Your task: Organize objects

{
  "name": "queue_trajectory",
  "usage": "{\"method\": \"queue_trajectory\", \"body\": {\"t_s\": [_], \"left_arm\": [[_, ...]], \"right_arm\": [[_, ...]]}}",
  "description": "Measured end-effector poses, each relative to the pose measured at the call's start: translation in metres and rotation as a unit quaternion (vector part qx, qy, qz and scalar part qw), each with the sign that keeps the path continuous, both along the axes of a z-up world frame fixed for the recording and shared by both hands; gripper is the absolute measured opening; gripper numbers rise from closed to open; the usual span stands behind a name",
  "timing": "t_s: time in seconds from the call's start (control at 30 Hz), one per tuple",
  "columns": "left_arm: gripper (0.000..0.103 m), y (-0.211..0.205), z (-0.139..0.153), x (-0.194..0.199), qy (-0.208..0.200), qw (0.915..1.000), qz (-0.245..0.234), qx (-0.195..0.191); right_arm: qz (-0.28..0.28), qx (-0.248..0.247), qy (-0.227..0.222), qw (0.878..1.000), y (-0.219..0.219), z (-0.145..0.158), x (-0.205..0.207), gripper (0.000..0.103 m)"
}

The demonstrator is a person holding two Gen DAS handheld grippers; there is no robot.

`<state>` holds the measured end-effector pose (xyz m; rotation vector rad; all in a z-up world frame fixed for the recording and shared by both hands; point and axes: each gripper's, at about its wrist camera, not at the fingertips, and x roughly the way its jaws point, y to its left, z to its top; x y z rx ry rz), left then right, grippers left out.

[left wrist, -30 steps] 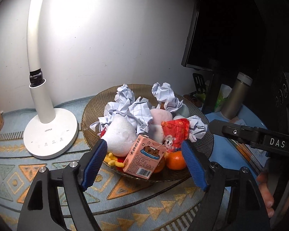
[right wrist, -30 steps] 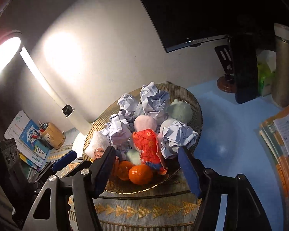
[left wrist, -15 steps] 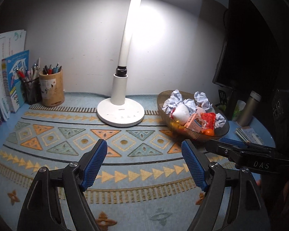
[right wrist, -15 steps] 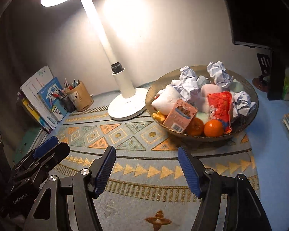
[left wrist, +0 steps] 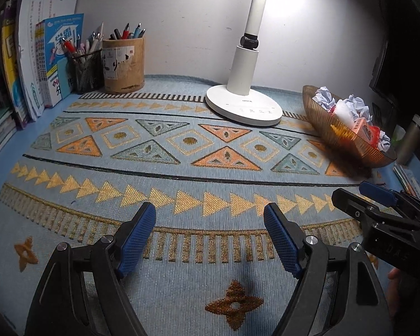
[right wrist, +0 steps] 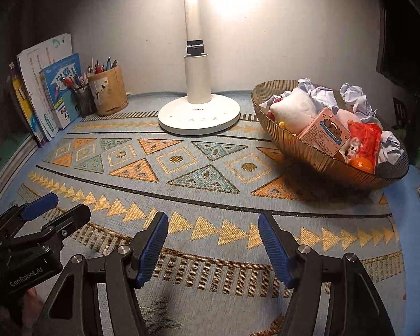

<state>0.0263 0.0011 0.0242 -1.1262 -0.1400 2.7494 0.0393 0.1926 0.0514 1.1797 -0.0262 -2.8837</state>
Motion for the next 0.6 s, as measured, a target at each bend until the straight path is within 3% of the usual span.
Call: {"method": "queue_trajectory", "body": {"t_s": [0.23,0.37,0.6], "left_arm": [[0.078,-0.006,-0.003,0.000,-0.011,0.9997,0.015,0.016],[0.078,-0.010,-0.011,-0.007,-0.040,0.9984,0.016,0.037],[0.079,-0.006,-0.013,-0.009,-0.050,0.9983,0.020,0.020]], "right_arm": [[0.000,0.011,-0.001,1.000,-0.004,-0.010,-0.002,0.065],[0.001,0.012,-0.010,1.000,-0.005,-0.013,-0.004,0.066],[-0.001,0.004,-0.014,1.000,-0.003,-0.013,-0.003,0.066]]}}
